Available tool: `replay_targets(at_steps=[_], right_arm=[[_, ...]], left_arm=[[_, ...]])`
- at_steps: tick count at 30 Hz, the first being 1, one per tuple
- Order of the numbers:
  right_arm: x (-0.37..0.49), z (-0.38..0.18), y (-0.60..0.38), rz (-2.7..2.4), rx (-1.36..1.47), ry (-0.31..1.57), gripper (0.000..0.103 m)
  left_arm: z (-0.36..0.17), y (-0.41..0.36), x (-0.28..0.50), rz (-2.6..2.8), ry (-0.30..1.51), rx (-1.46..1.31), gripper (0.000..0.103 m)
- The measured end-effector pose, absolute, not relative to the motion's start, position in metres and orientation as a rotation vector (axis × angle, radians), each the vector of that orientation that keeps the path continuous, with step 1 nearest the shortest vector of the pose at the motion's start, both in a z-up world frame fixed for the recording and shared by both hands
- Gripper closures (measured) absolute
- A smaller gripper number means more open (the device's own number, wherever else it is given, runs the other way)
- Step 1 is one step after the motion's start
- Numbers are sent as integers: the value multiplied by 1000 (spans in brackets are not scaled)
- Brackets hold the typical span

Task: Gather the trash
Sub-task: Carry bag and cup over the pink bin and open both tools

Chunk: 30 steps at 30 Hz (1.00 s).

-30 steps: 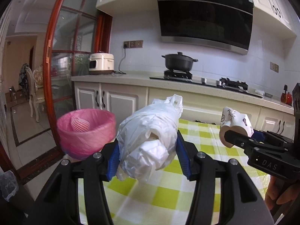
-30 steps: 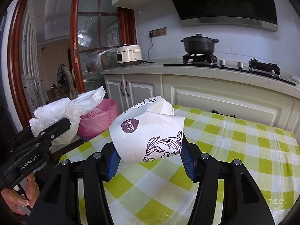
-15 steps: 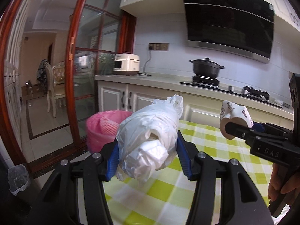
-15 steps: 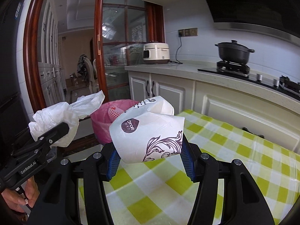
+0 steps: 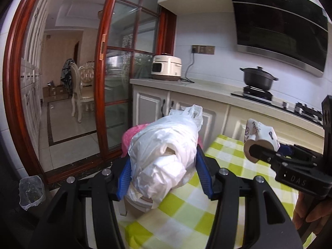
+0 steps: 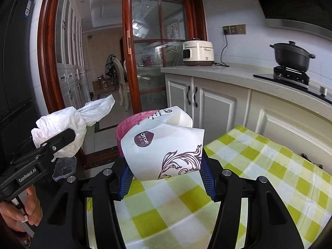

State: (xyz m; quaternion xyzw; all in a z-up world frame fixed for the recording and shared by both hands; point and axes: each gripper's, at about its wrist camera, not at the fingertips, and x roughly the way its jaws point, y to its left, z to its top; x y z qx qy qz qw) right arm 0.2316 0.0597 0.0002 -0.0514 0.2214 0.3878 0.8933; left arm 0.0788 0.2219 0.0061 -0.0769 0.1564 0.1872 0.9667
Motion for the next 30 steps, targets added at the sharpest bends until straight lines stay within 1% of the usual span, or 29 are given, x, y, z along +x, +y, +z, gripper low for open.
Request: replay_targets(at_steps=[17, 21, 25, 30], right_arm=[[327, -17, 150, 908, -123, 541, 49], [354, -22, 163, 911, -87, 570, 48], [371, -27, 169, 924, -57, 593, 48], [382, -36, 176, 932, -69, 608, 48]], left_arm=[[7, 312, 176, 433, 352, -241, 47], [0, 325, 198, 448, 366, -245, 45], [-7, 335, 212, 460, 365, -242, 38], [-14, 348, 223, 473, 372, -262, 37]])
